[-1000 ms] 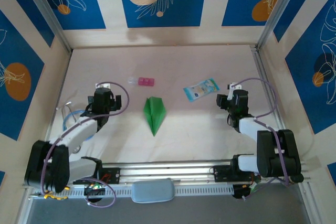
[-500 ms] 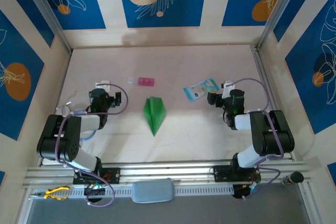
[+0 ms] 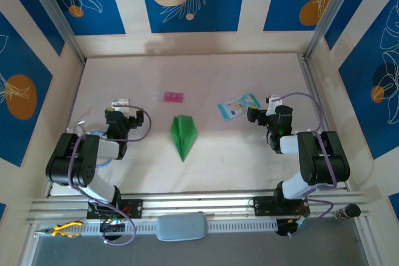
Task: Fold a paper plane with a square sheet of paper (pick it up from the middle)
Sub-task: Reset both arms
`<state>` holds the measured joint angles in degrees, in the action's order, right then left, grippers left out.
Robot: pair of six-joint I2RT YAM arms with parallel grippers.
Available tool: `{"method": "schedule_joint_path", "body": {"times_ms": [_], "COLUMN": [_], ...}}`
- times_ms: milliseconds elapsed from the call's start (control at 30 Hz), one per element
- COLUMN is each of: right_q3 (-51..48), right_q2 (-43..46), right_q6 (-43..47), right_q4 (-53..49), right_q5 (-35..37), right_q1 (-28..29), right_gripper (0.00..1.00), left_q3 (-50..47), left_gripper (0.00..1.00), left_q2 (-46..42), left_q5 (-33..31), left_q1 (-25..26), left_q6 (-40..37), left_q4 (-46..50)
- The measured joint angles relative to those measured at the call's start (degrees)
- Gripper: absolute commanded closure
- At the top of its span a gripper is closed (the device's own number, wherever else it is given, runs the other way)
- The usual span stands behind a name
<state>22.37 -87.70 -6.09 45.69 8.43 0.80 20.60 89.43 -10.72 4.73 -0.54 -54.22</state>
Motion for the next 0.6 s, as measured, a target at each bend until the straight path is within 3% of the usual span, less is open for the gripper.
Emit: {"method": "schedule_joint_path", "body": {"times_ms": [600], "right_q3": [0.0], "right_q2": [0.0], "right_q6": [0.0], "right_q4": [0.2], "right_q5": [0.8], "right_q1": [0.6], "right_gripper": [0.01], "left_q3": [0.0], "left_gripper": [0.00], "left_q2": [0.0], "left_q5": [0.0], "left_q1": [0.0], "left_q6": [0.0], "left_q4": [-0.5]}}
